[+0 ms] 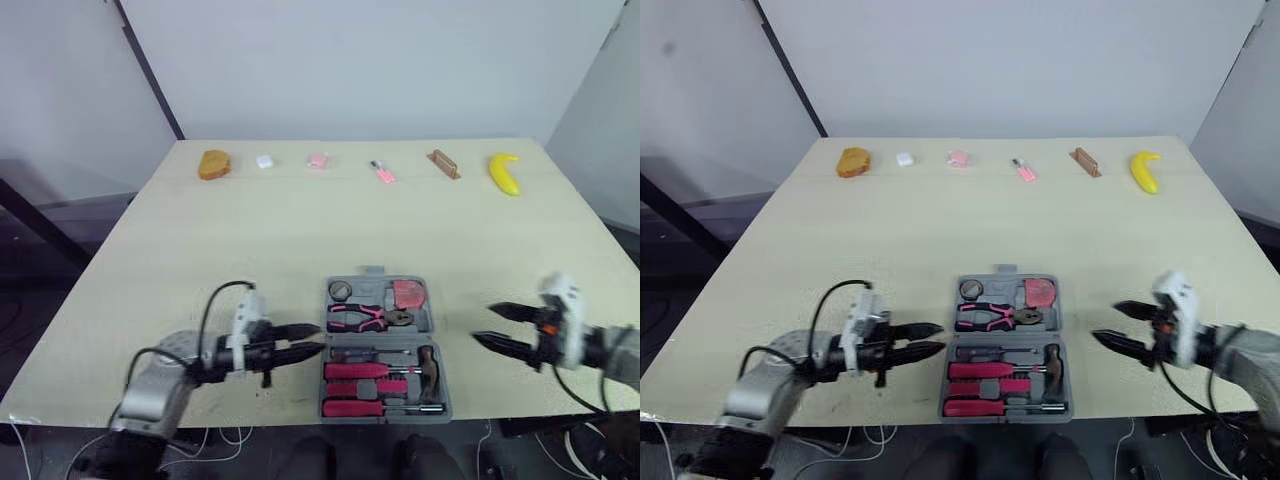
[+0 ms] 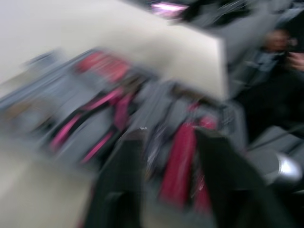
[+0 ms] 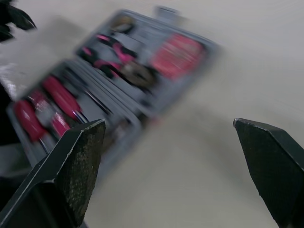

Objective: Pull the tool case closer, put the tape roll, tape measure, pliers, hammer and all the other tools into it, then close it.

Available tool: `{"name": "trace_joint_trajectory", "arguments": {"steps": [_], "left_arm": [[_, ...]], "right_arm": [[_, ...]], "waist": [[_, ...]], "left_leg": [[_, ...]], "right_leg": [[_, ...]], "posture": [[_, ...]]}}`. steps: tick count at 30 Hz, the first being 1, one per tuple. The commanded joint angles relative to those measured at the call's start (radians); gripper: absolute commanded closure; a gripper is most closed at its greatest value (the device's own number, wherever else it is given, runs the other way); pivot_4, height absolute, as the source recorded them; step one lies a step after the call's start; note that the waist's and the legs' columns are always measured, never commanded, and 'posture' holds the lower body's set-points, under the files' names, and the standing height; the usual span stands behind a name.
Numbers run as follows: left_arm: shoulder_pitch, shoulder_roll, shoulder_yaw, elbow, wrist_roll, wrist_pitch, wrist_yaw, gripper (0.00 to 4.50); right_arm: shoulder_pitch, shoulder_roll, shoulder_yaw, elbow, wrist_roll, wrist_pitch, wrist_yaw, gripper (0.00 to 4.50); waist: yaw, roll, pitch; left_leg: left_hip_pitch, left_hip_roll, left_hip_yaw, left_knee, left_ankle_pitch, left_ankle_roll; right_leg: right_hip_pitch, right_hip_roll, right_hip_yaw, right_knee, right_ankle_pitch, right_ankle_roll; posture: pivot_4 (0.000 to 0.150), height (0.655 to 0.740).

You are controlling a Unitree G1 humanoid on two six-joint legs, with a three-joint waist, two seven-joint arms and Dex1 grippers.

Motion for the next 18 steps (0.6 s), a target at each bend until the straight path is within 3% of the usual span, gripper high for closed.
{"name": "trace_joint_trajectory", "arguments": {"steps": [1, 7, 18], "left_arm": [[-0.071, -0.016, -0.063, 0.061, 0.062, -0.036, -0.023, 4.47], [-0.151, -0.075, -0.159, 0.194, 0.166, -0.145, -0.045, 4.47], [-0.121, -0.089, -0.212, 0.335, 0.286, -0.282, -0.037, 4.47]], "right_arm": [[-0.175, 0.020, 0.103, 0.122, -0.020, 0.145, -0.051, 0.00], [-0.441, 0.132, 0.210, 0.400, -0.053, 0.289, -0.086, 0.00], [-0.662, 0.238, 0.374, 0.711, -0.132, 0.294, 0.056, 0.00]], "waist": [[0.000, 0.000, 0.000], [-0.002, 0.000, 0.000], [-0.004, 0.001, -0.001]], "left_leg": [[0.000, 0.000, 0.000, 0.000, 0.000, 0.000], [-0.004, -0.003, -0.001, 0.000, 0.000, 0.000], [-0.011, -0.003, -0.002, 0.001, 0.000, 0.000]], "right_leg": [[0.000, 0.000, 0.000, 0.000, 0.000, 0.000], [-0.003, 0.000, -0.001, -0.001, 0.000, 0.000], [-0.010, 0.000, -0.002, 0.001, 0.000, 0.000]], "posture": [[0.150, 0.7400], [0.150, 0.7400], [0.150, 0.7400]]}}
